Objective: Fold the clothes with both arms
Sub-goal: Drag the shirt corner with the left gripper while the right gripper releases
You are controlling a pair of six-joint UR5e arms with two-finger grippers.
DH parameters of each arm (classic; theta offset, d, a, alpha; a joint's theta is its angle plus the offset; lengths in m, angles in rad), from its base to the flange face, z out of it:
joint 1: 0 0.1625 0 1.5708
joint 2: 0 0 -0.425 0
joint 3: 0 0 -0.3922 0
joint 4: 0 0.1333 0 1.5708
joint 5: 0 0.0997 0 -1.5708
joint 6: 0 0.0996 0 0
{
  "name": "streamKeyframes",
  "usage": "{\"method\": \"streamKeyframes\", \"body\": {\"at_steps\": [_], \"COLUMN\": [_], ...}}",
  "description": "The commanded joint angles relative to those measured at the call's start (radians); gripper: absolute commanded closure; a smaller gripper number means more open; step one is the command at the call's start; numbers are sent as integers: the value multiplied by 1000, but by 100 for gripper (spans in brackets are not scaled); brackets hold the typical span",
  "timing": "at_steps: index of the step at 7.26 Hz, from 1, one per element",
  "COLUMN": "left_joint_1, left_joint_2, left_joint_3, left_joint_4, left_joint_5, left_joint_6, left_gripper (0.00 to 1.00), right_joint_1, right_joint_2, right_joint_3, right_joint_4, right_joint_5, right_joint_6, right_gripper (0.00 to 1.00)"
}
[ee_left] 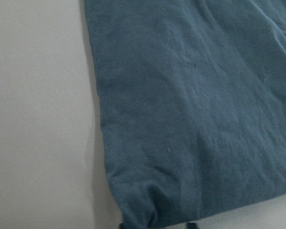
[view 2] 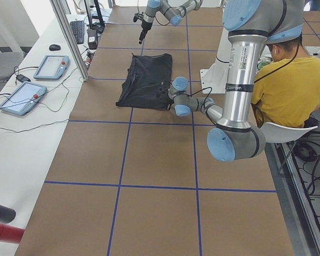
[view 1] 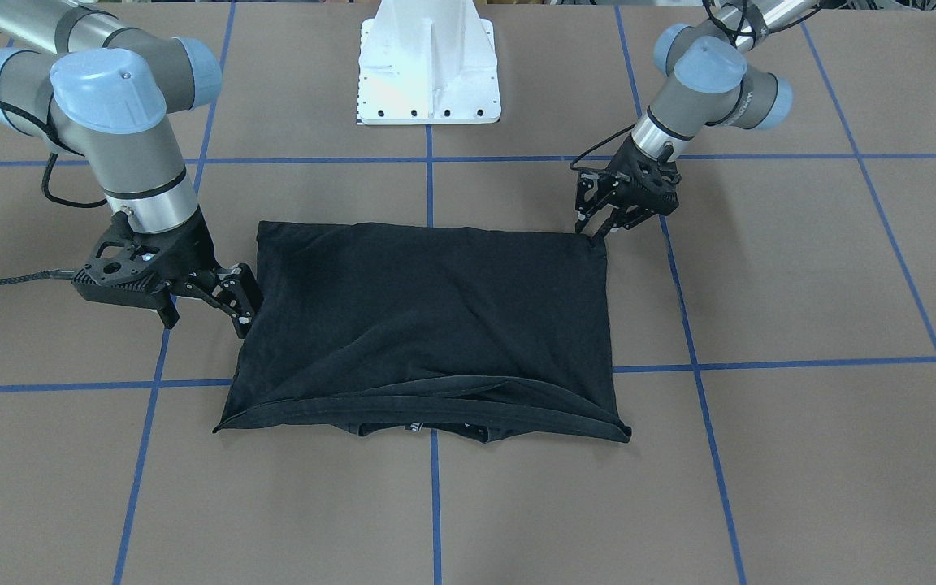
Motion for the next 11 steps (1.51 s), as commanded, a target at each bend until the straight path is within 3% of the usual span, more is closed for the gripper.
{"method": "streamKeyframes", "body": {"at_steps": [1, 2, 5, 7, 9, 10, 11], "left_joint_1": [0, -3, -41, -138, -297, -387, -458], "left_joint_2": [0, 0, 12, 15, 1, -46, -160], "left_joint_3": [-1, -4, -14, 28, 150, 252, 420], "left_joint_4": [0, 0, 2, 0, -2, -11, -34], "left_joint_5": [0, 0, -8, -8, -53, -78, -78], "left_joint_6": [-1, 0, 40, 179, 375, 479, 552], "left_gripper": [93, 100, 100, 100, 100, 100, 100], "right_joint_1": [-2, -2, -5, -22, -34, -37, -42], "right_joint_2": [0, 0, 0, 2, 5, 8, 12], "right_joint_3": [0, 0, 1, 0, 1, 1, 1], "right_joint_4": [0, 0, 0, 0, 0, 2, 0], "right_joint_5": [-1, -1, -2, -5, -7, -7, -8], "right_joint_6": [0, 0, 1, 3, 14, 15, 15], "right_gripper": [0, 0, 0, 0, 0, 0, 0]}}
